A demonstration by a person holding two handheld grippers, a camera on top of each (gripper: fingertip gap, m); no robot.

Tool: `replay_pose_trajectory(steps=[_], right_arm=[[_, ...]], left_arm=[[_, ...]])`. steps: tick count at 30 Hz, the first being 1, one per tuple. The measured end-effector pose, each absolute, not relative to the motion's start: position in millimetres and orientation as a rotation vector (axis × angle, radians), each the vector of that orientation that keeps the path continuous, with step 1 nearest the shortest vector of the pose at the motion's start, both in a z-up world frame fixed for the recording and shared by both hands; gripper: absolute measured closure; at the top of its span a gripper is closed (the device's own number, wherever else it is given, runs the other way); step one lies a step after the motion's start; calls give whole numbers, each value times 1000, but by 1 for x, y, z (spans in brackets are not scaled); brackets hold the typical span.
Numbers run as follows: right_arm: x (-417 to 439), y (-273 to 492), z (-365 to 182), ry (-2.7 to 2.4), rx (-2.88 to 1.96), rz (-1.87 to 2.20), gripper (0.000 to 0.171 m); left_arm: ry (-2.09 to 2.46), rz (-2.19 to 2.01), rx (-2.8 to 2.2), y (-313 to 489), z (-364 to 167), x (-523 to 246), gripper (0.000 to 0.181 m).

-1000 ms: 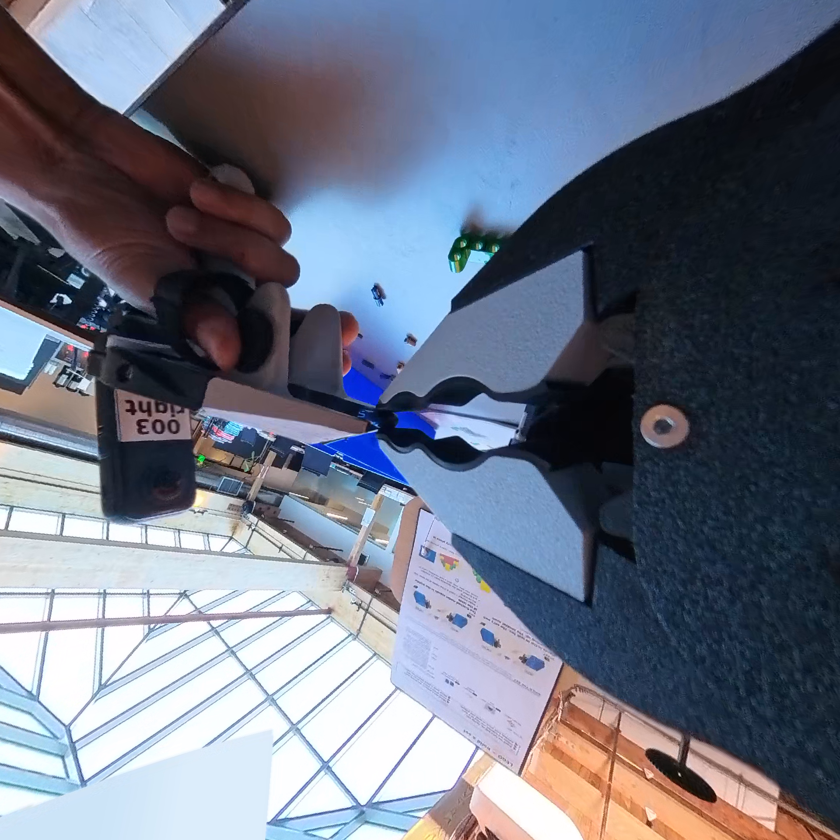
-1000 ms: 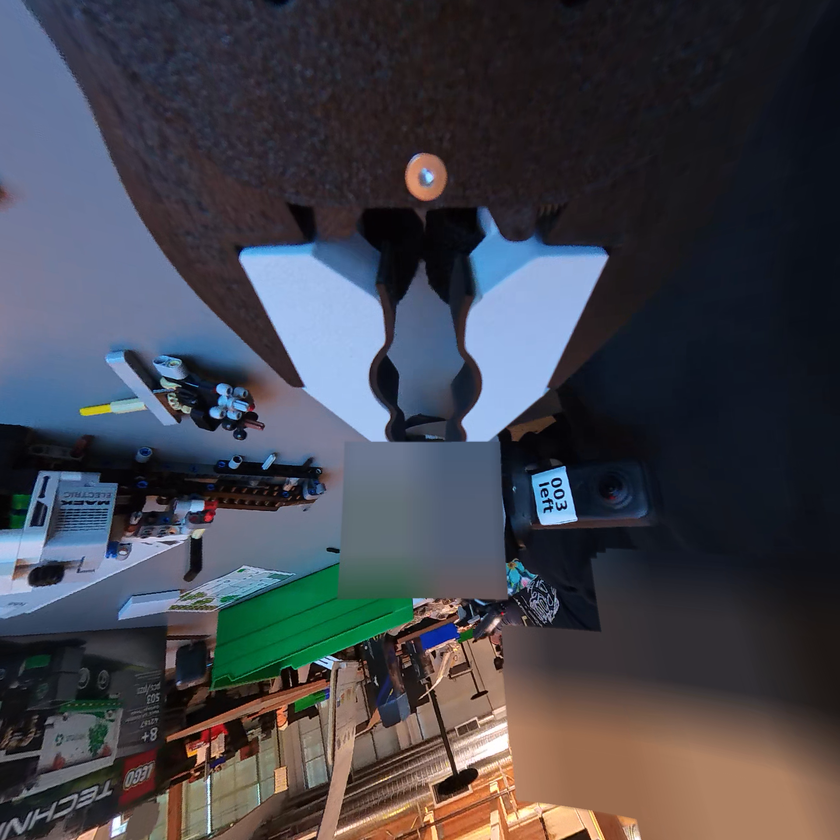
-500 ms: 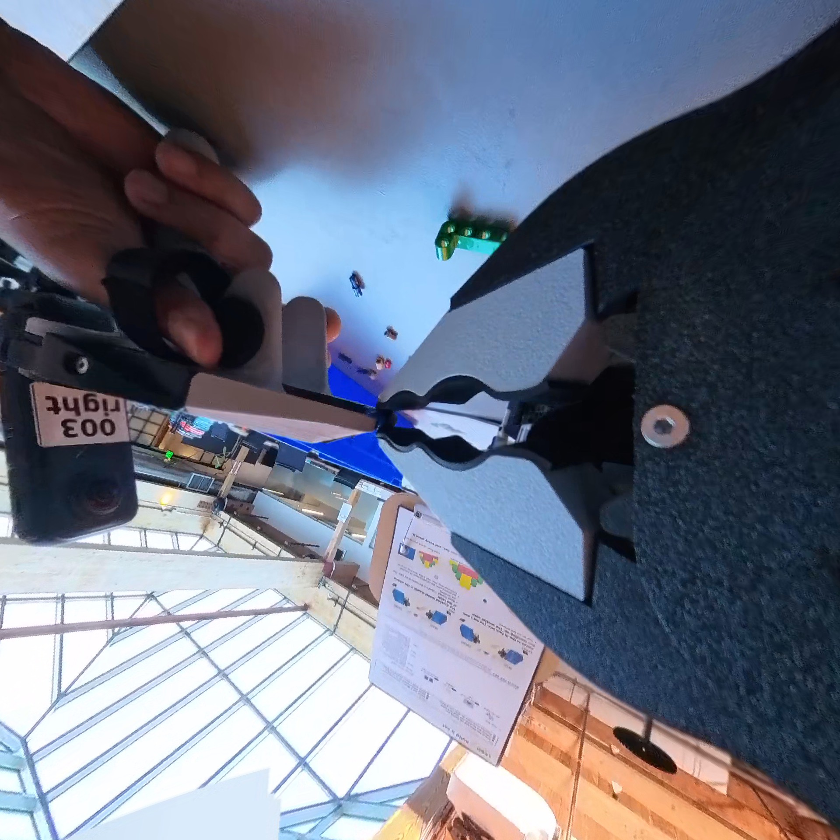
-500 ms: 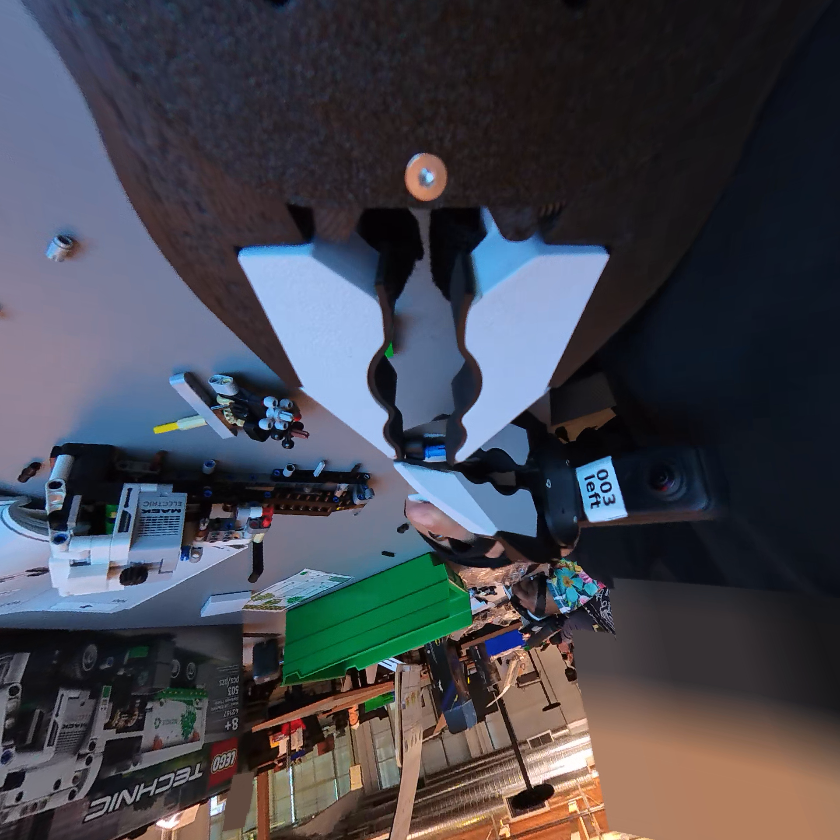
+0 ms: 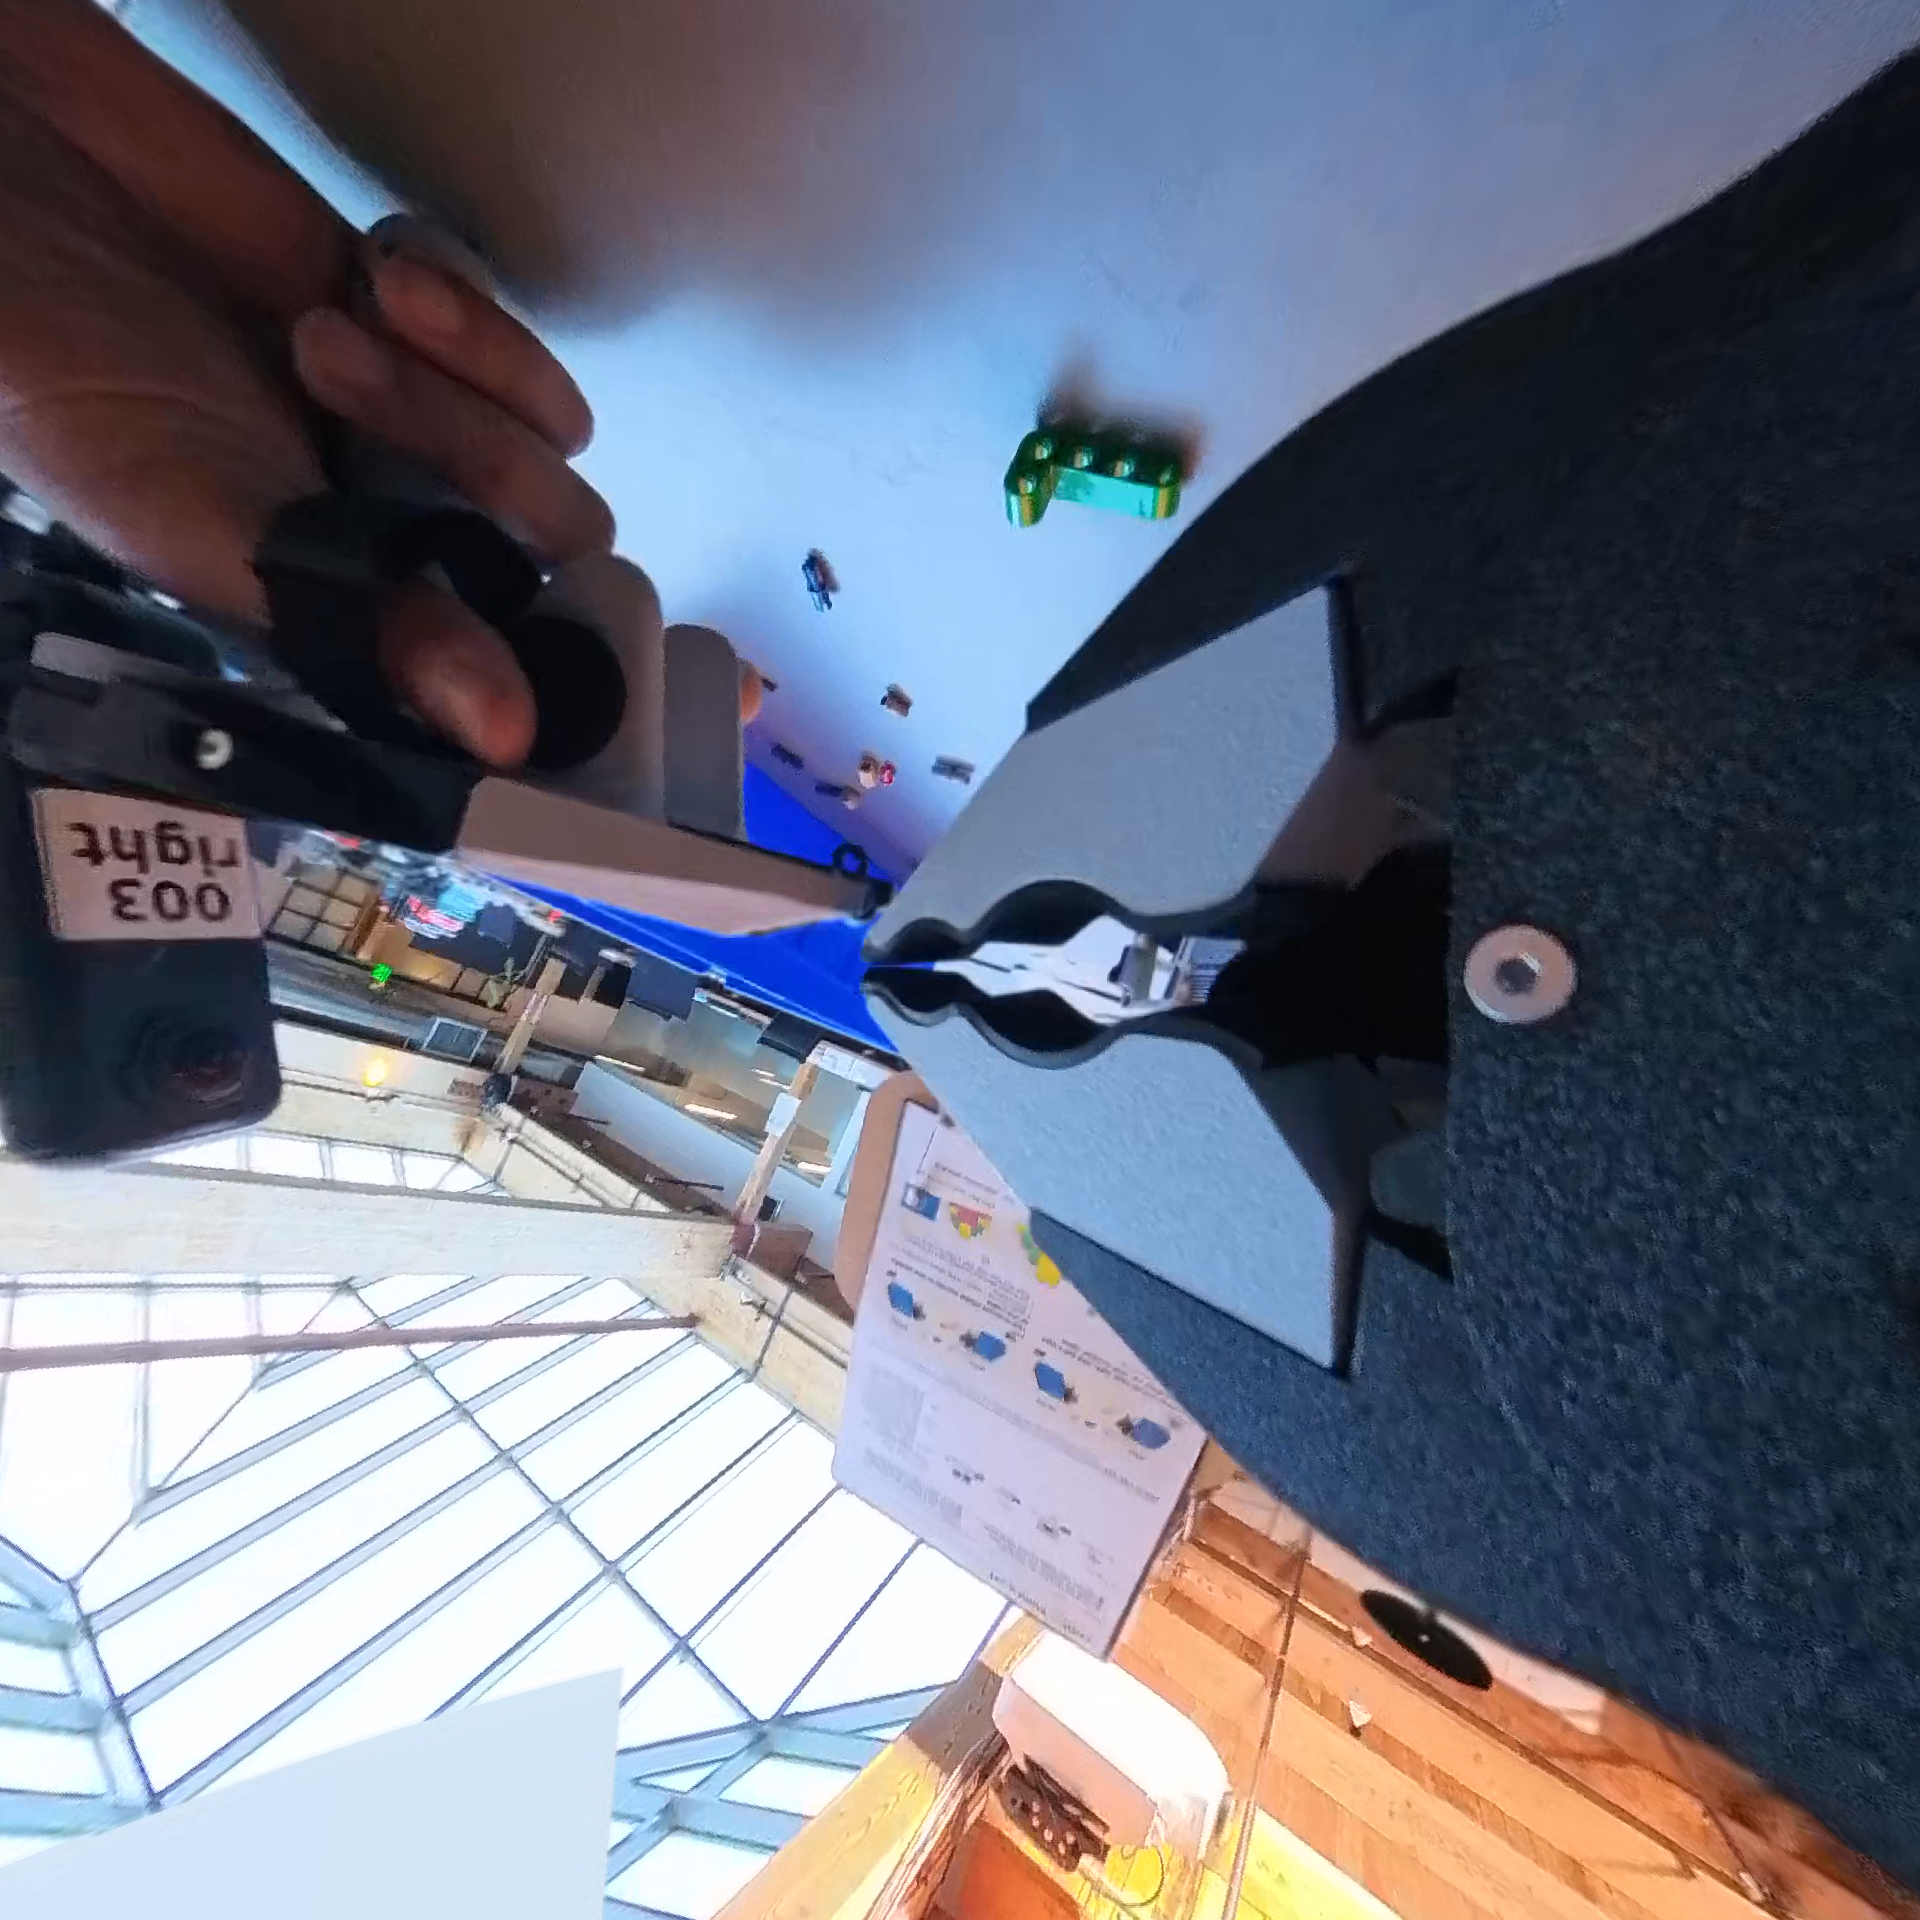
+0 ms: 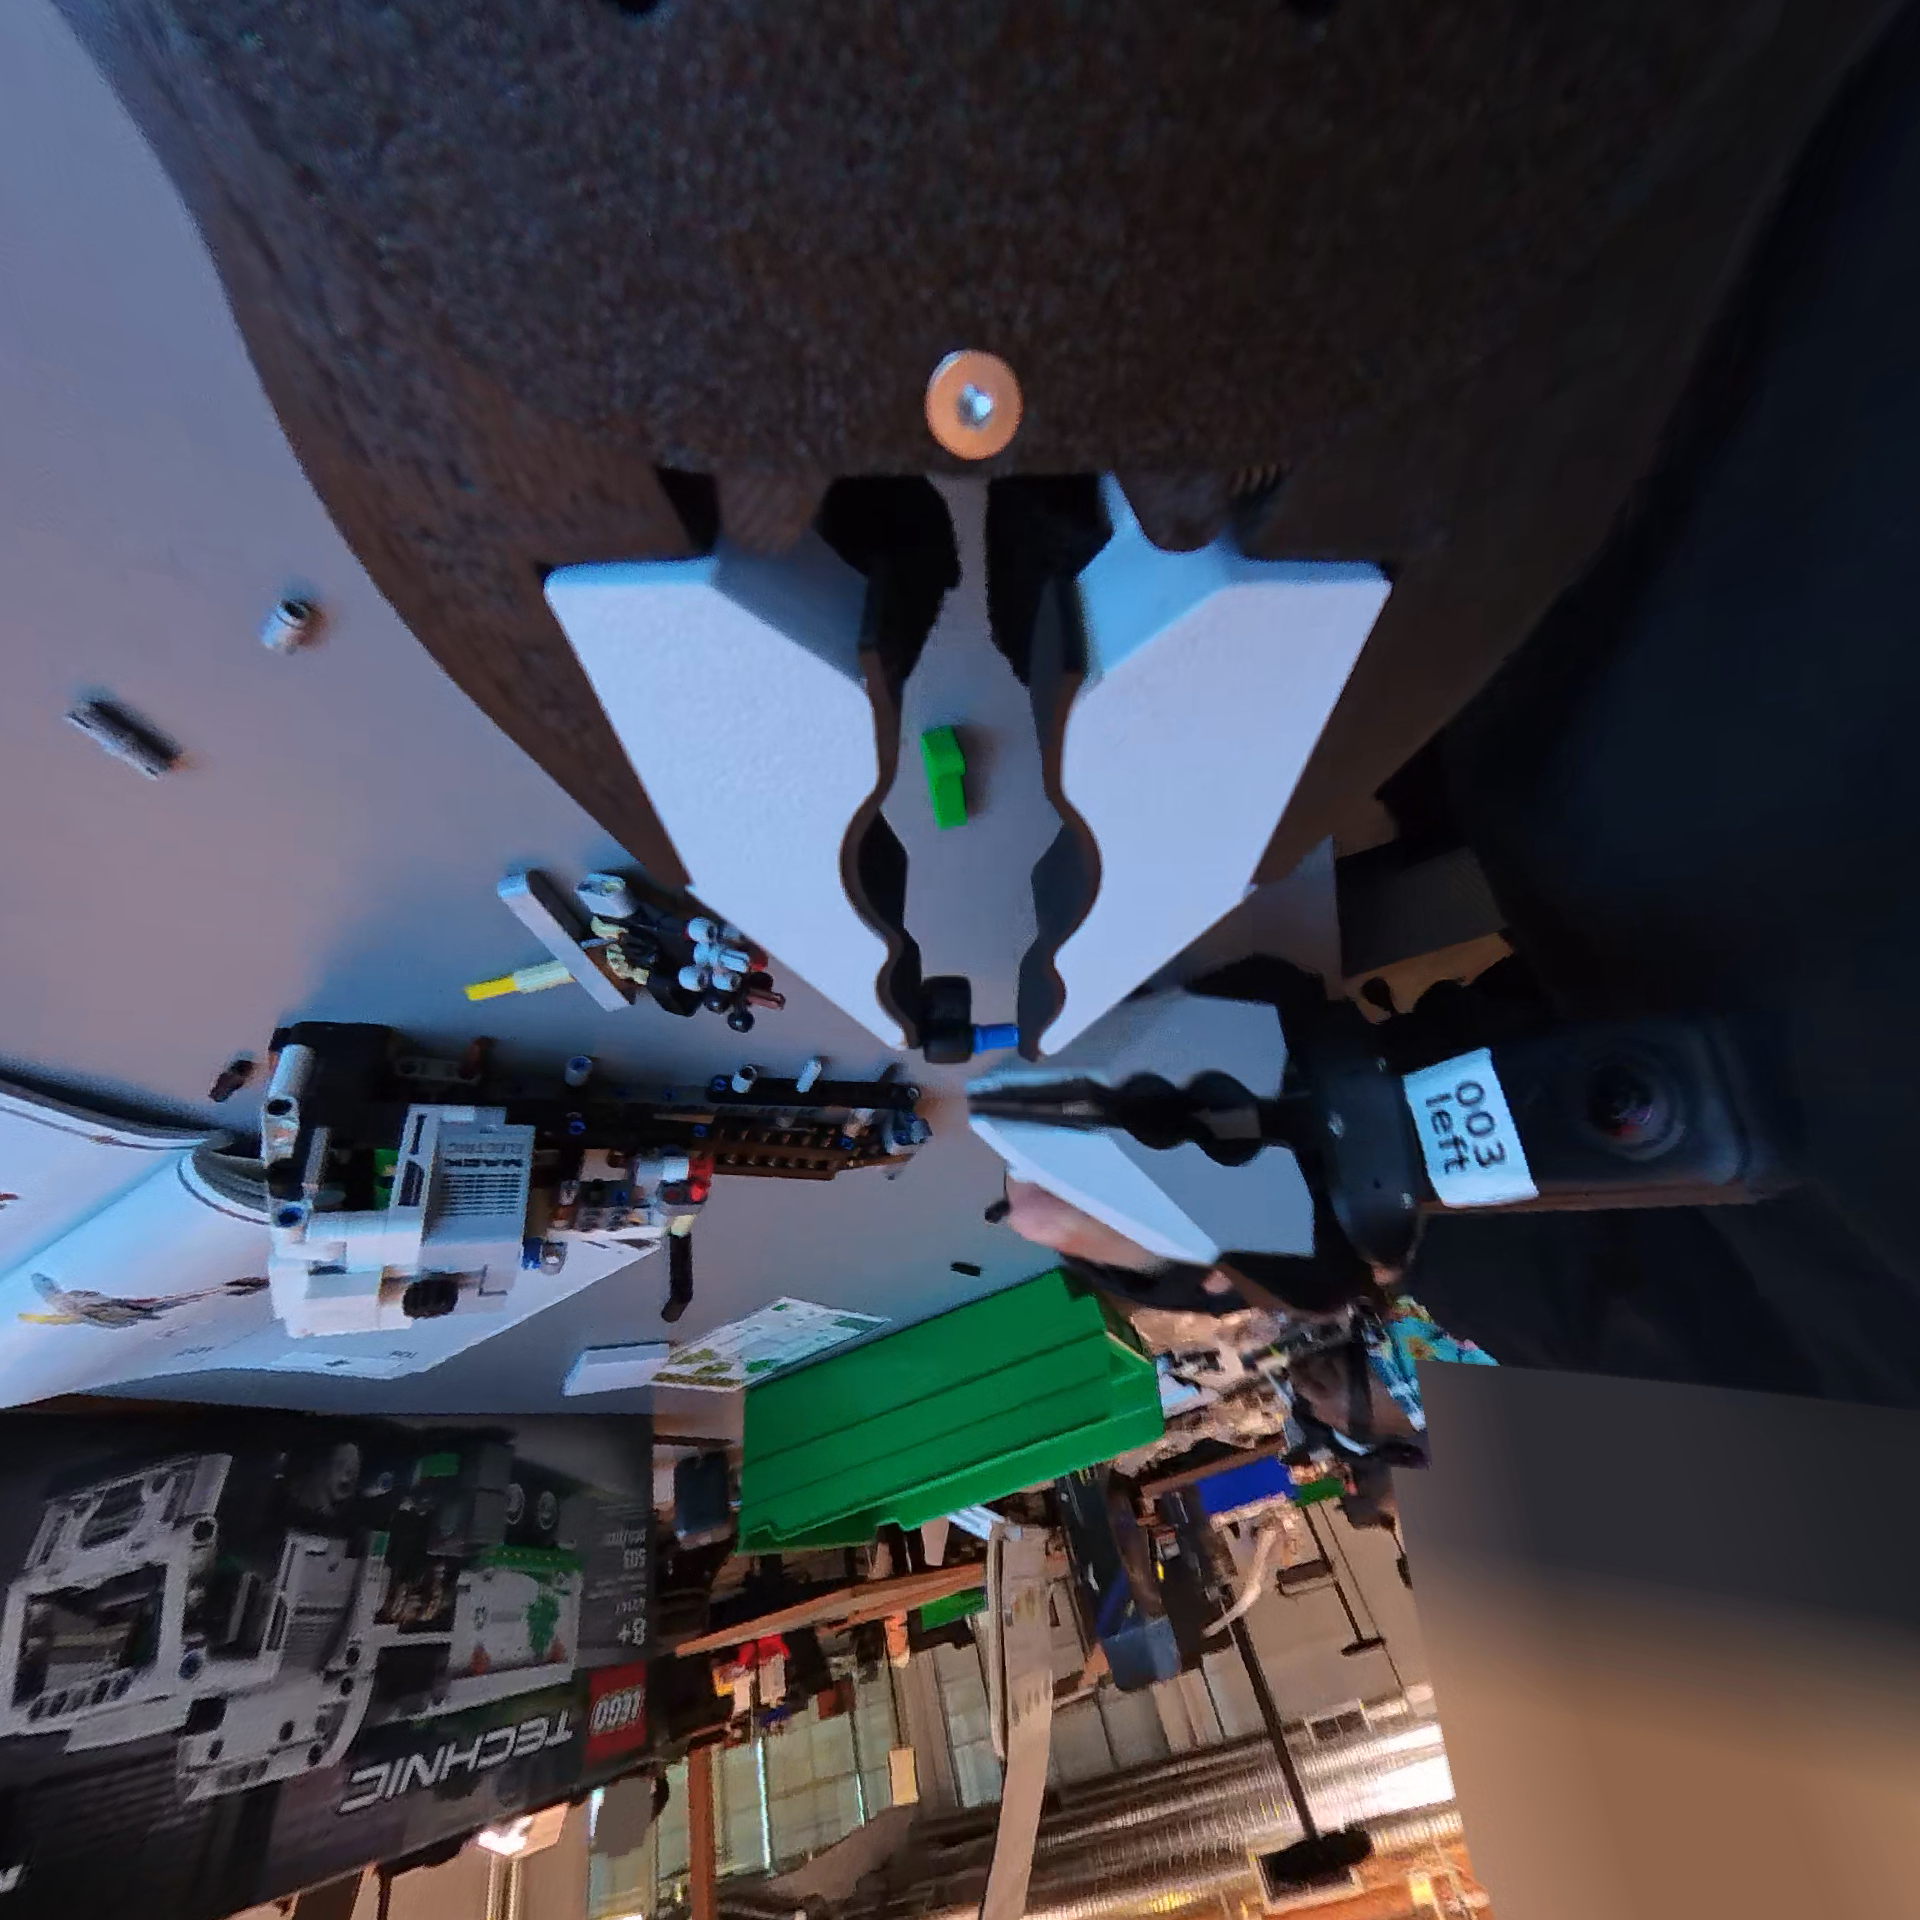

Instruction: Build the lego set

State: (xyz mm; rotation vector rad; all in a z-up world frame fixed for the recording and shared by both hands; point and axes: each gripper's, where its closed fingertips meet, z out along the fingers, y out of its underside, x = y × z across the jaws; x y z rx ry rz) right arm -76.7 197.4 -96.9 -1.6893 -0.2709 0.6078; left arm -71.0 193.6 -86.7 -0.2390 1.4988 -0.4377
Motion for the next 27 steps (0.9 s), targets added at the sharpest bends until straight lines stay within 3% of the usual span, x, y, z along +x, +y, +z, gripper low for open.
replay_pose_trajectory(steps=[6,12,18,27], right_arm=[[-71,192,-94,-246,-1666,696,155],[-73,193,-79,-298,-1628,498,155],[-86,192,-49,-291,-1346,389,156],[-107,192,-46,-314,-1277,557,155]], left_arm=[[1526,-428,-199,191,-94,-71,181],[1572,-553,-302,192,-96,-66,165],[1628,-1218,-564,167,-75,-80,163],[1601,-1803,-713,173,-57,-93,173]])
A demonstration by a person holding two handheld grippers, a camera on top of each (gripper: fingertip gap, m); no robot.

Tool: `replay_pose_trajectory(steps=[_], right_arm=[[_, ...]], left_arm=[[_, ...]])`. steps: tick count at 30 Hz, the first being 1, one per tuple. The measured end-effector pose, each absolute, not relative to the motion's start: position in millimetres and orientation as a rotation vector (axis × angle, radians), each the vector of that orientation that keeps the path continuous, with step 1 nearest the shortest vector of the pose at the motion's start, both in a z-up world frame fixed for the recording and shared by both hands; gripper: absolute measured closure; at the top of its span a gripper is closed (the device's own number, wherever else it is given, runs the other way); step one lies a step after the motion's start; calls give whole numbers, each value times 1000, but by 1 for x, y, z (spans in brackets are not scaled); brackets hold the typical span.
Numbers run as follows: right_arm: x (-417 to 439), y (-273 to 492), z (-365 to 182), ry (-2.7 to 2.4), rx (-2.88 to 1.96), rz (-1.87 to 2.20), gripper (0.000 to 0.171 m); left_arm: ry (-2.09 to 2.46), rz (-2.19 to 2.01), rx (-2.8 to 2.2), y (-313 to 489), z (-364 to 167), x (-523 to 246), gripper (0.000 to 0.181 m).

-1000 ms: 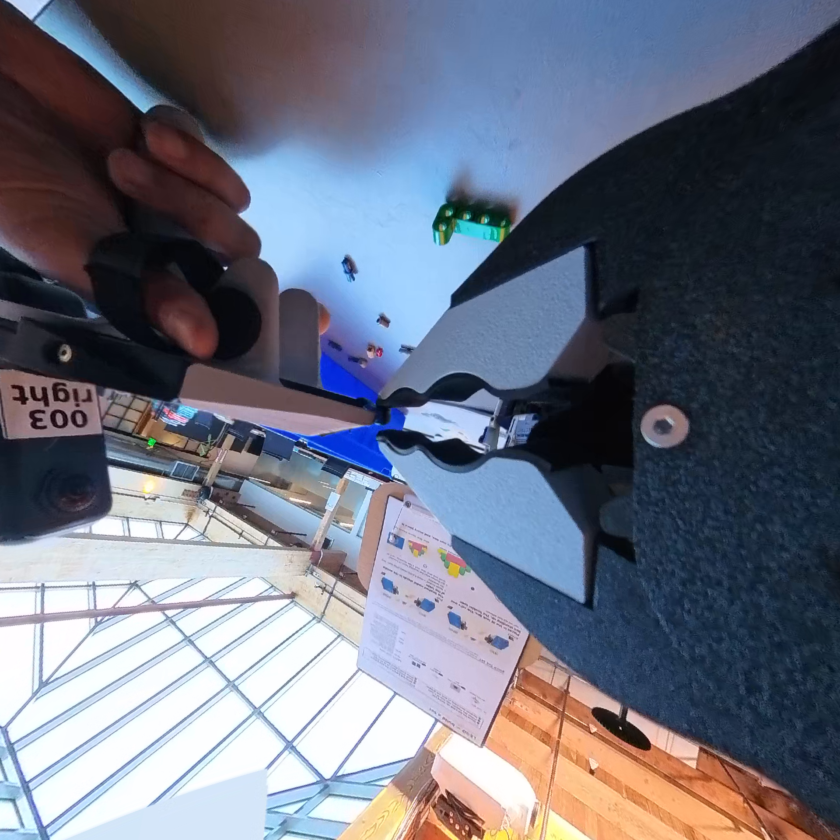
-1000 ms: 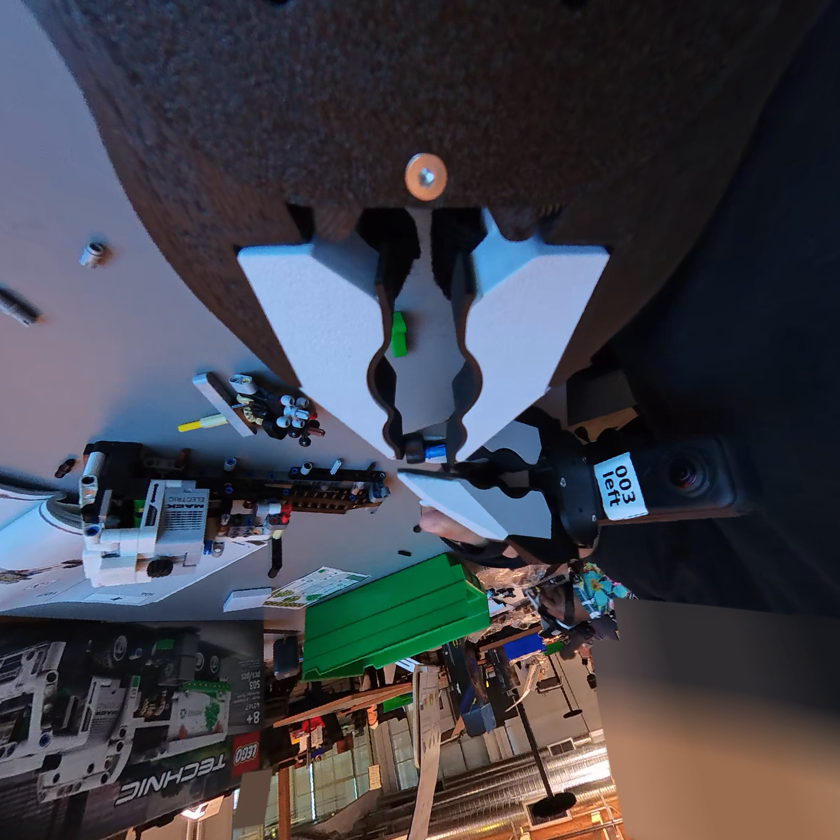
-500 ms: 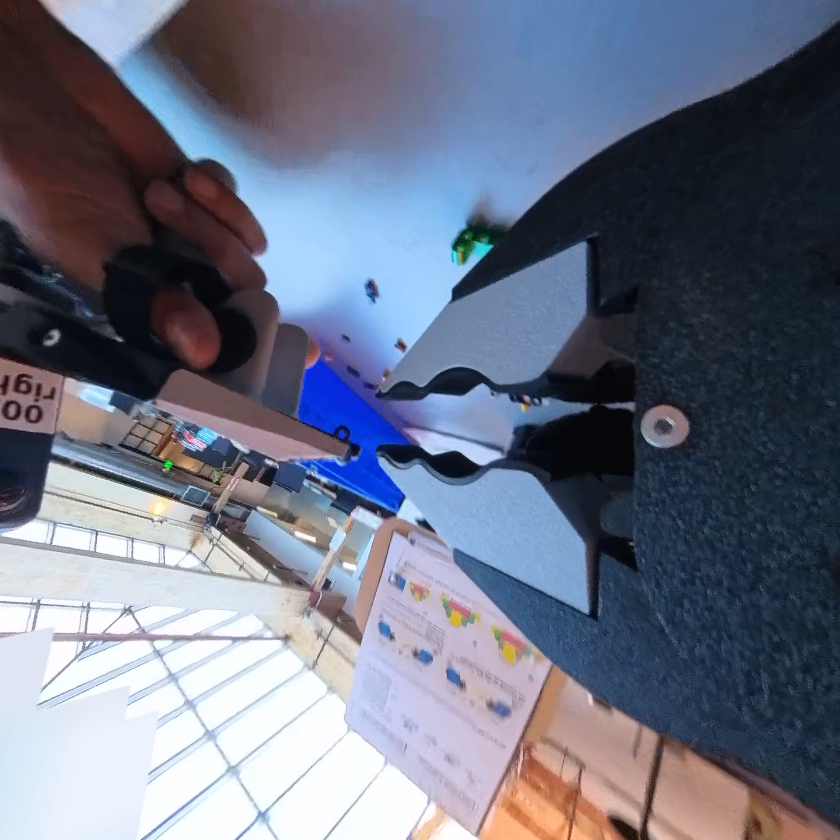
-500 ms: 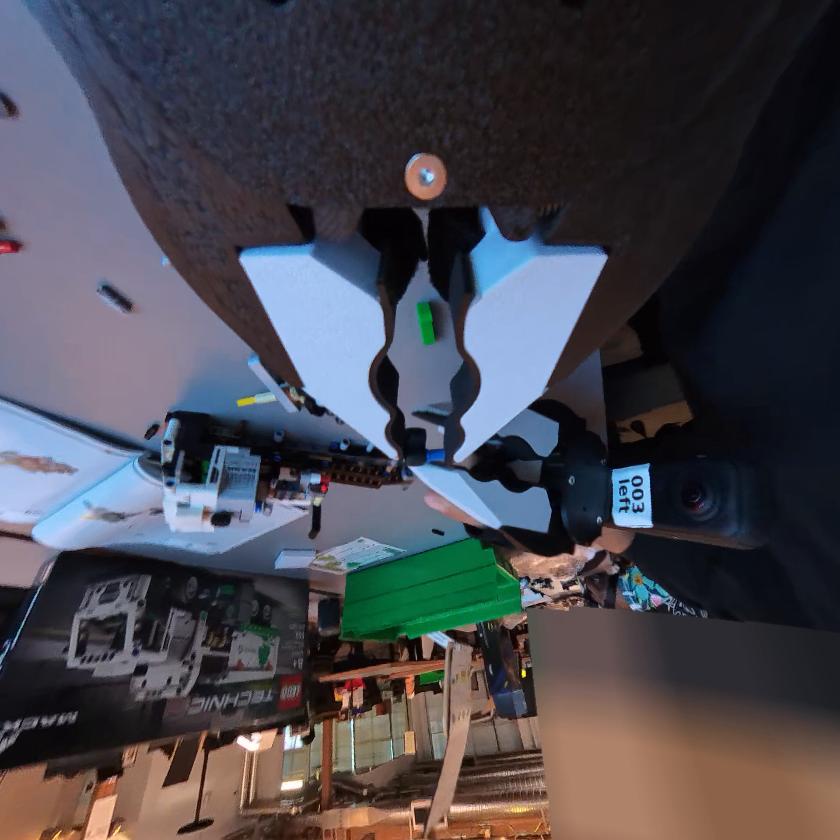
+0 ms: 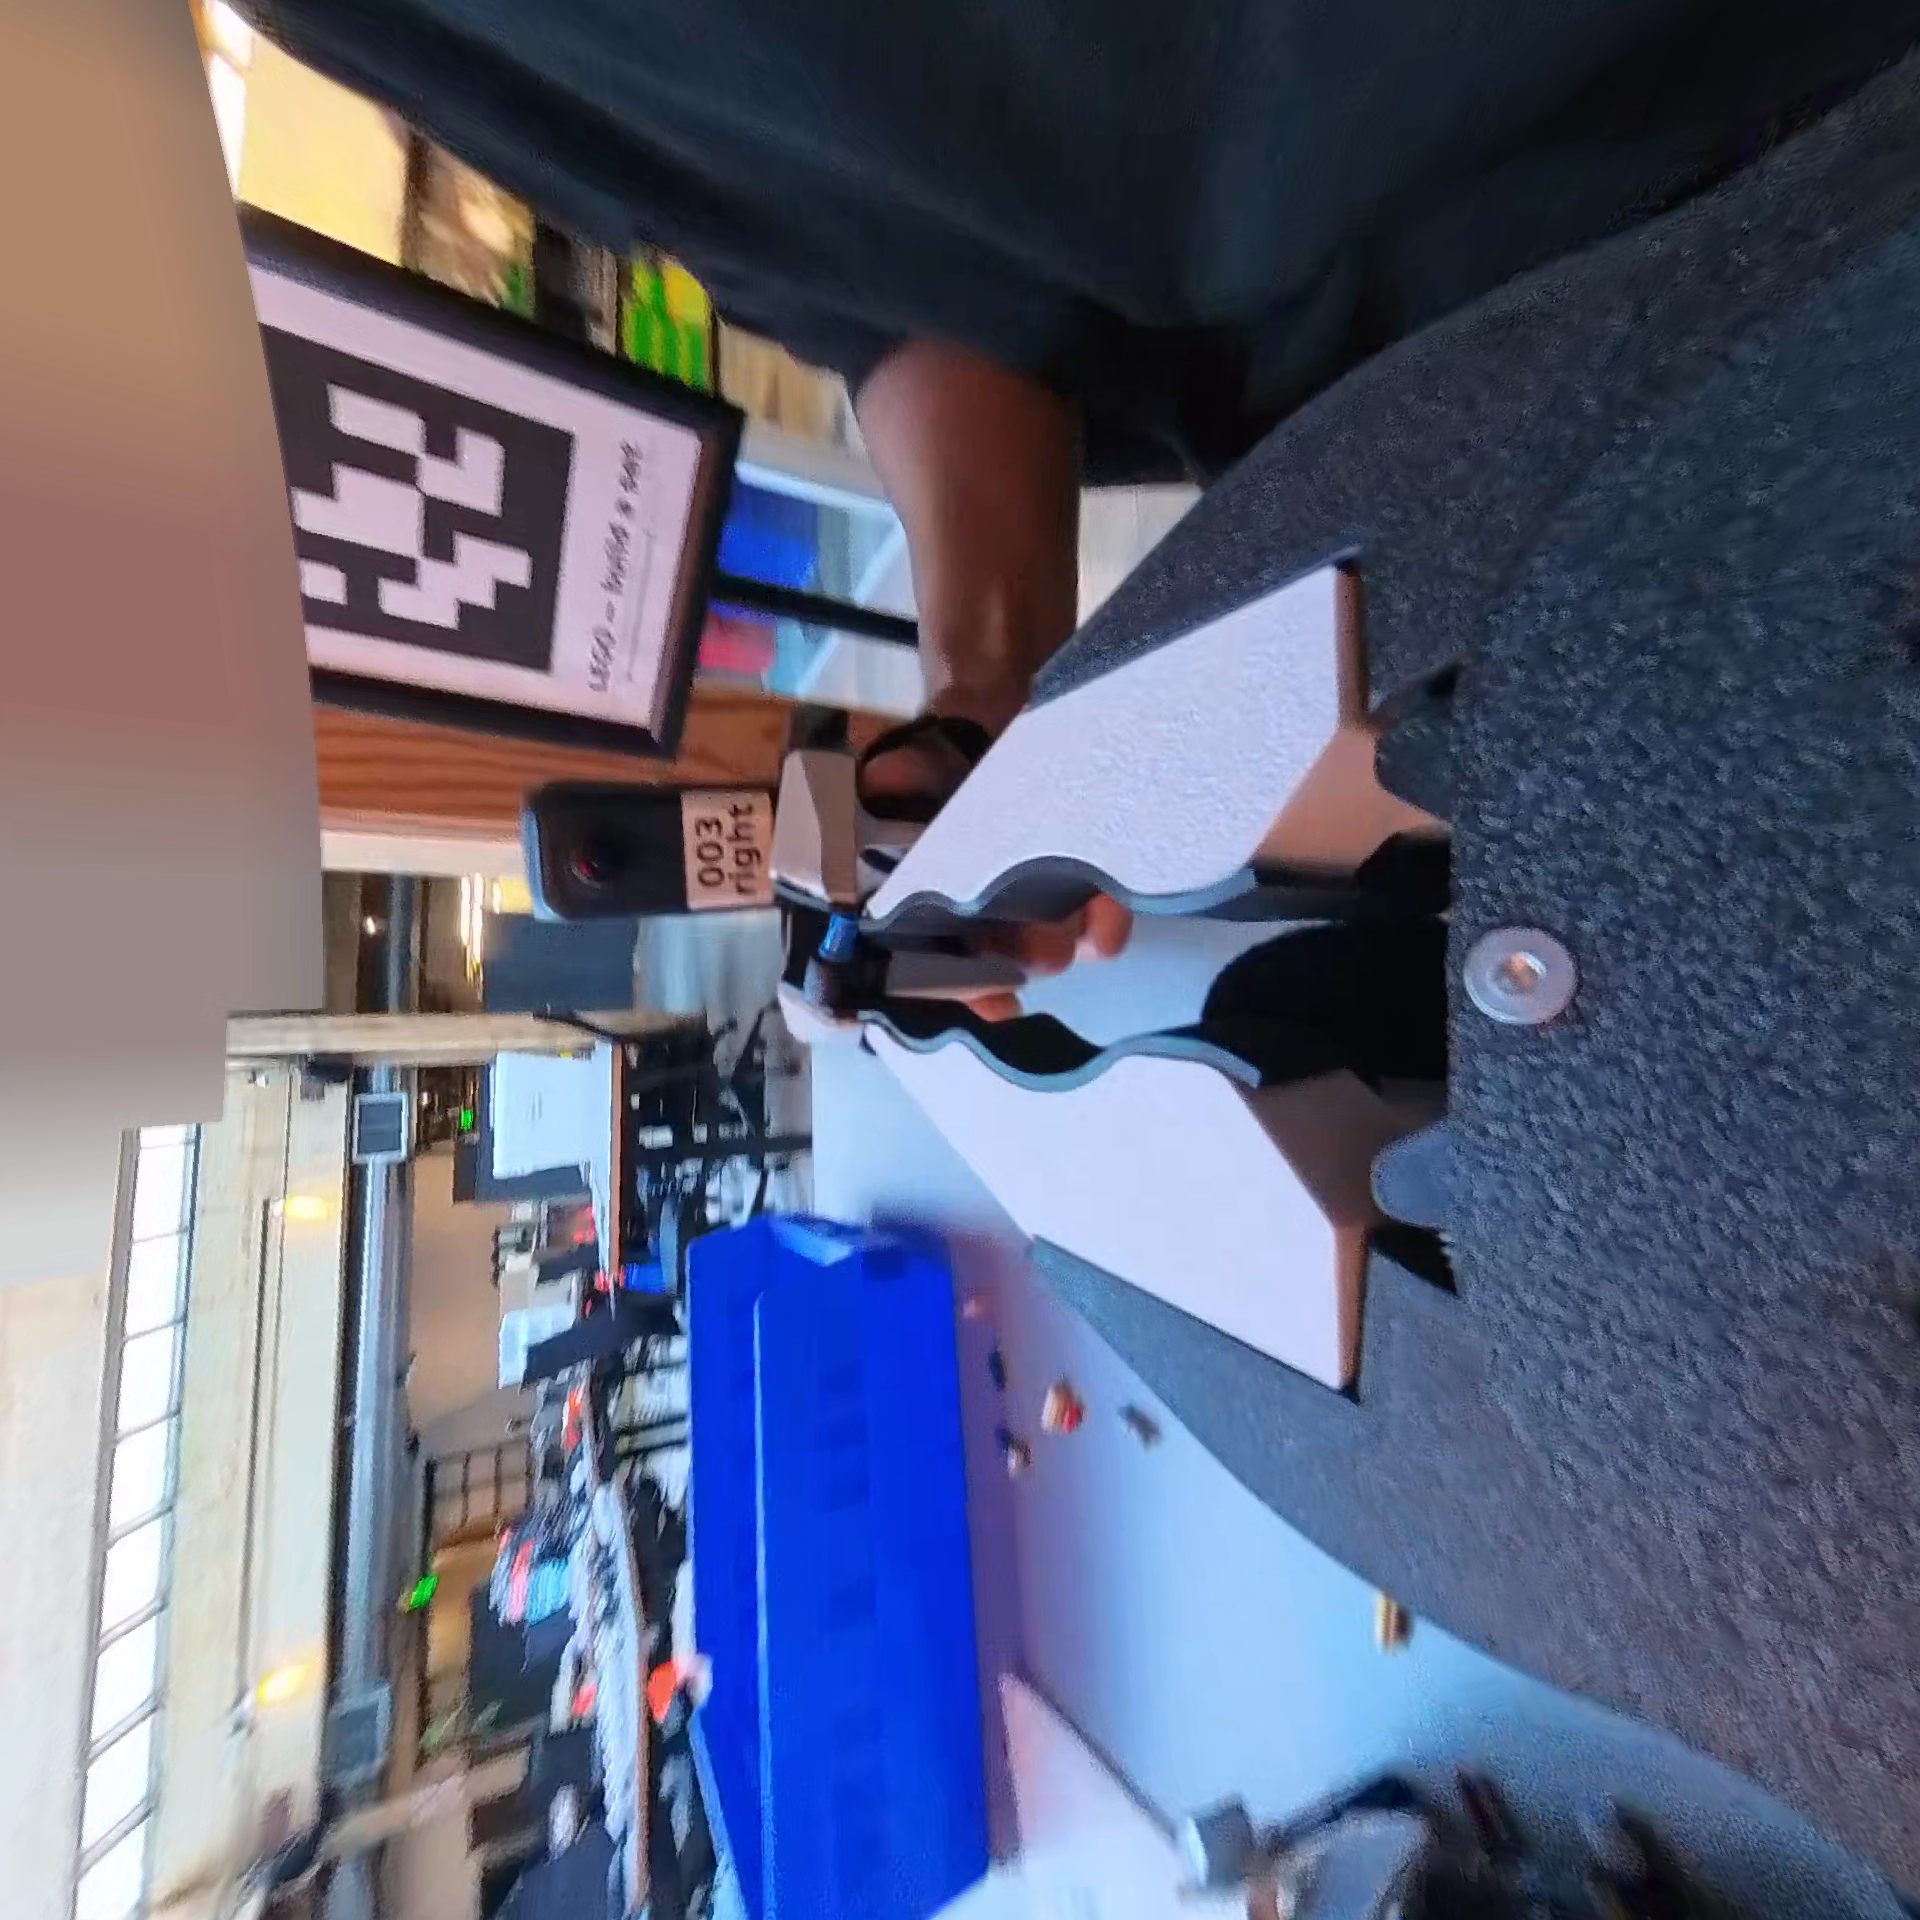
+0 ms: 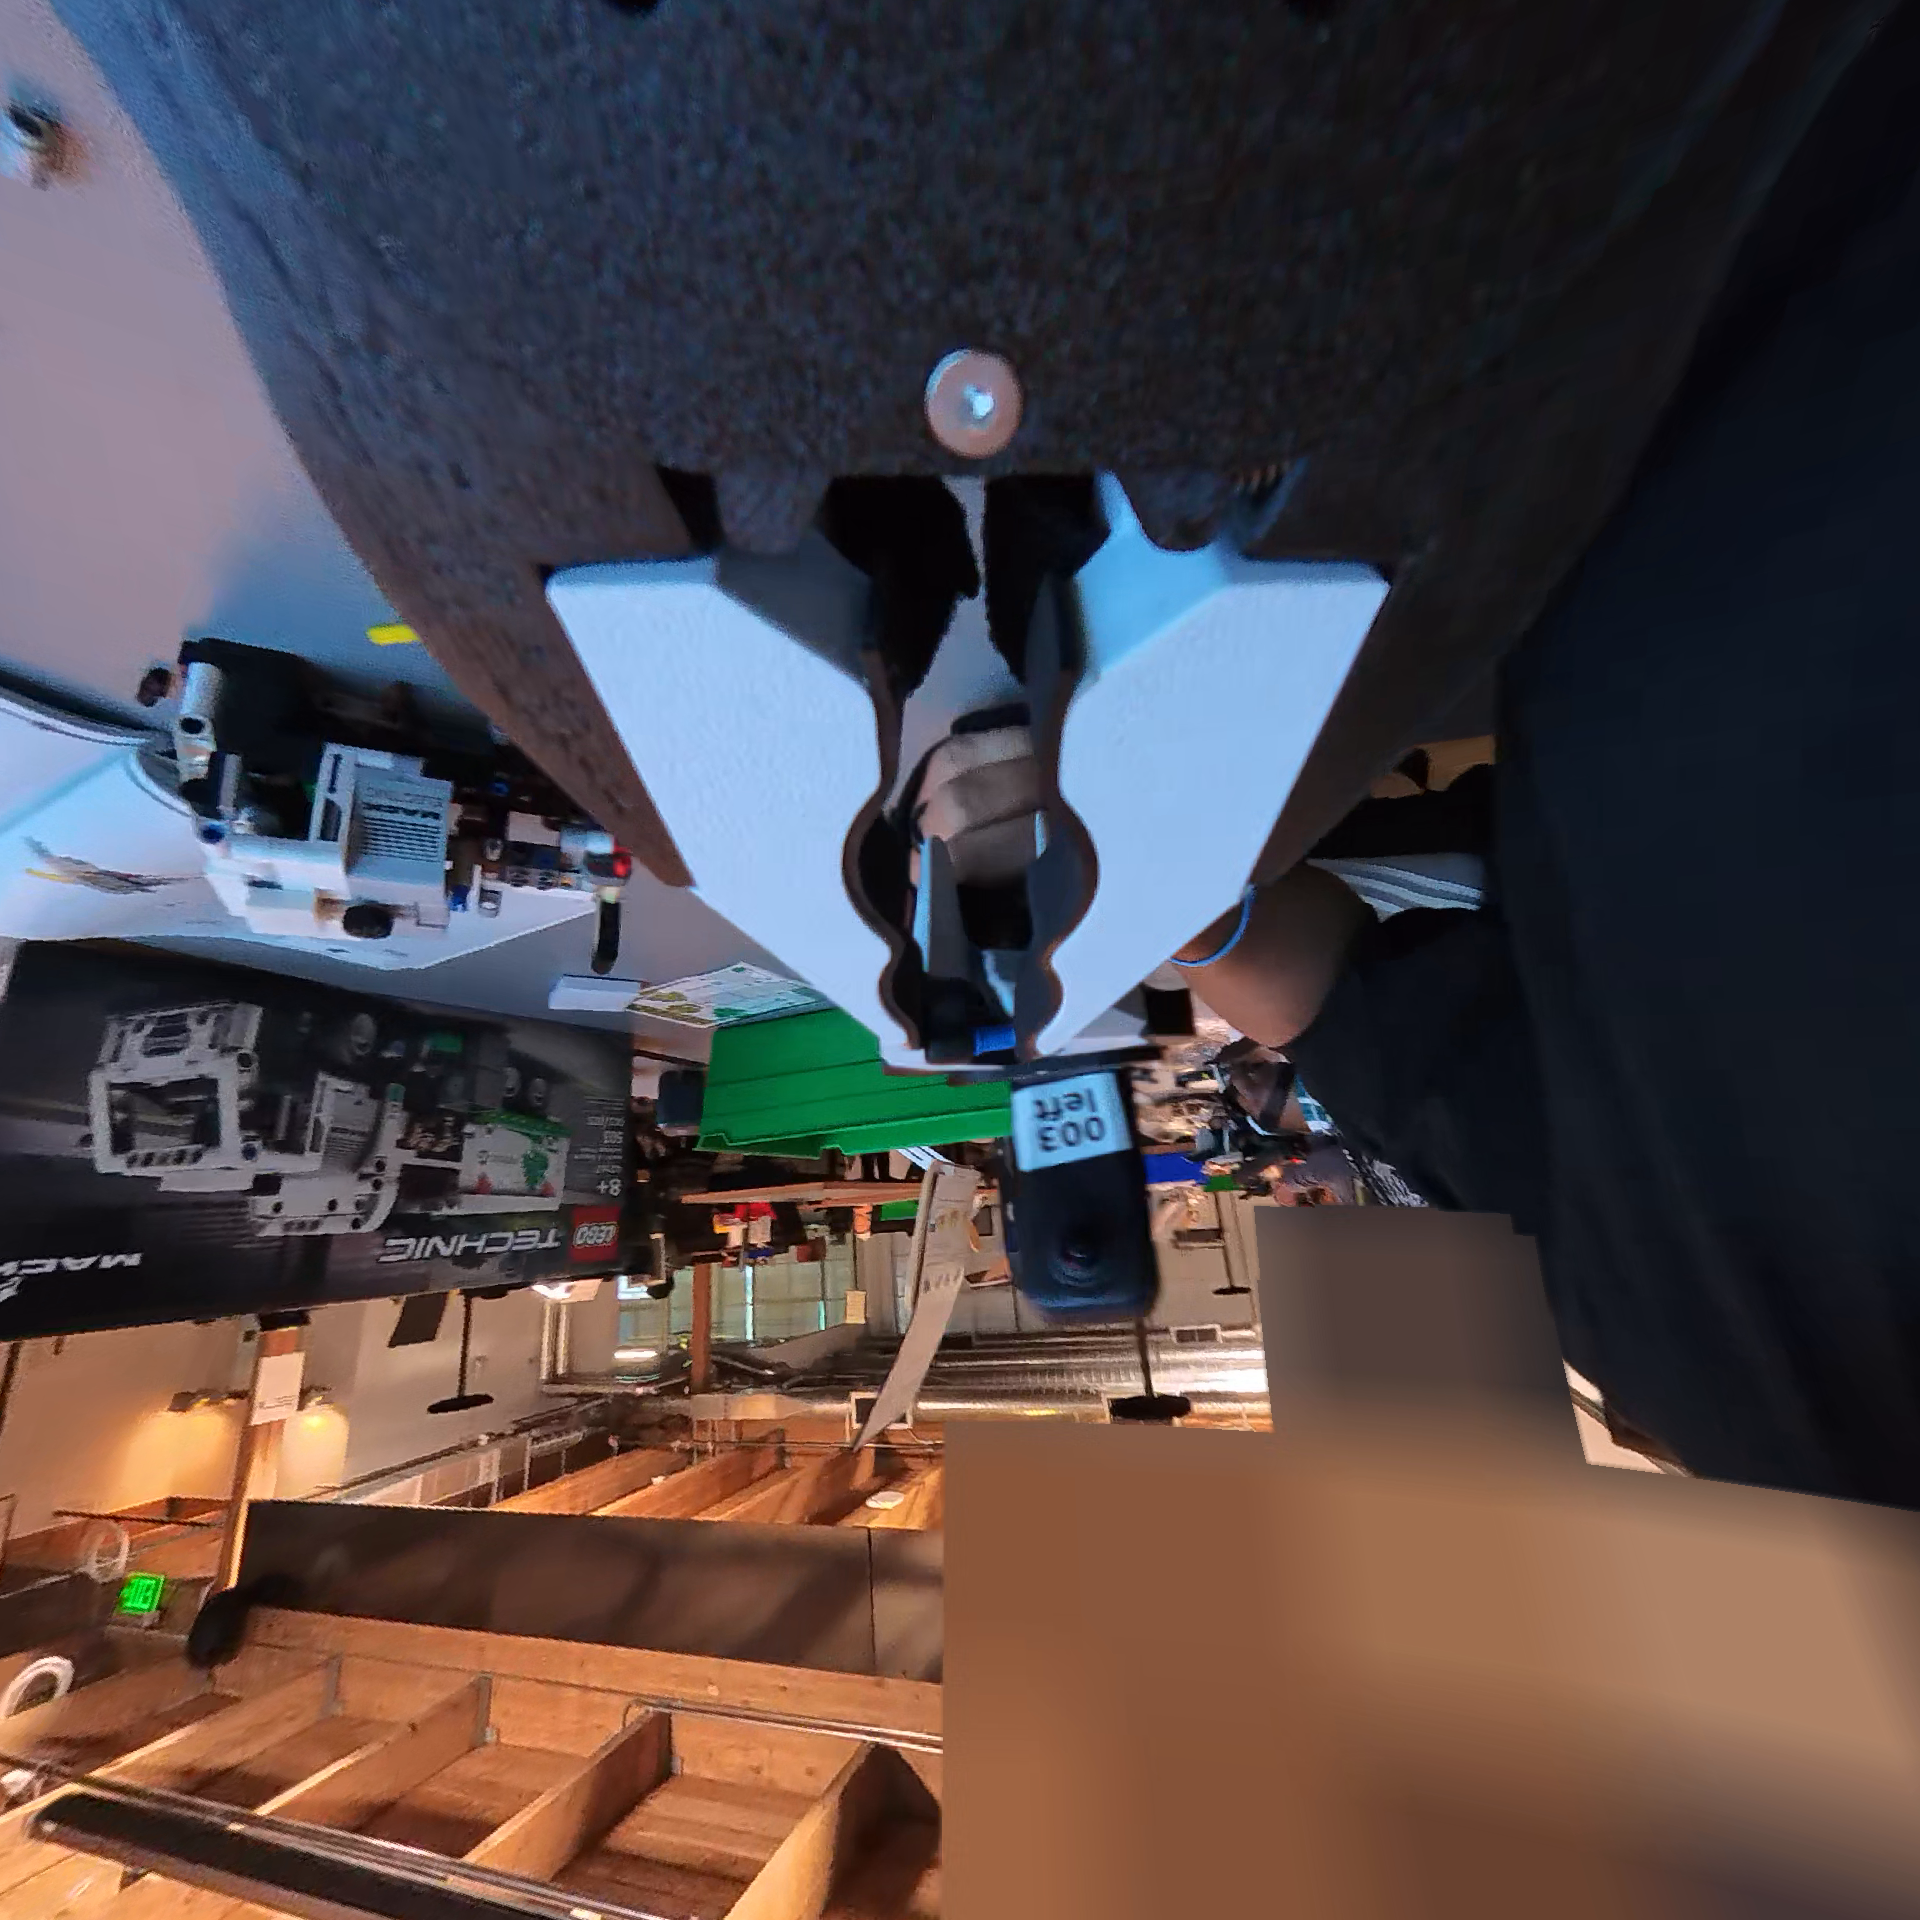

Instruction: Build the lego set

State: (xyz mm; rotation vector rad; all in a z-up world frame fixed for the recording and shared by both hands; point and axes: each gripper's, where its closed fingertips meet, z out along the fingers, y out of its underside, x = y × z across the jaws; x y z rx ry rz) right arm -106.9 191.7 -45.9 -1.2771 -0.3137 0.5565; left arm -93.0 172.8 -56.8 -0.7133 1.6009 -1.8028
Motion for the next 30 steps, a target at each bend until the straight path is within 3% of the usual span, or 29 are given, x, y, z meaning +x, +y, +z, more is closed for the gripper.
replay_pose_trajectory(steps=[5,14,30], right_arm=[[-107,192,-49,-315,-1283,566,155],[-97,200,-64,-358,-1399,335,155],[-108,191,-69,-454,-1414,516,157]], left_arm=[[1613,-1981,-802,174,-59,-94,176],[1700,-1760,-833,185,-76,-83,177],[1788,-1758,-707,173,-80,-94,177]])
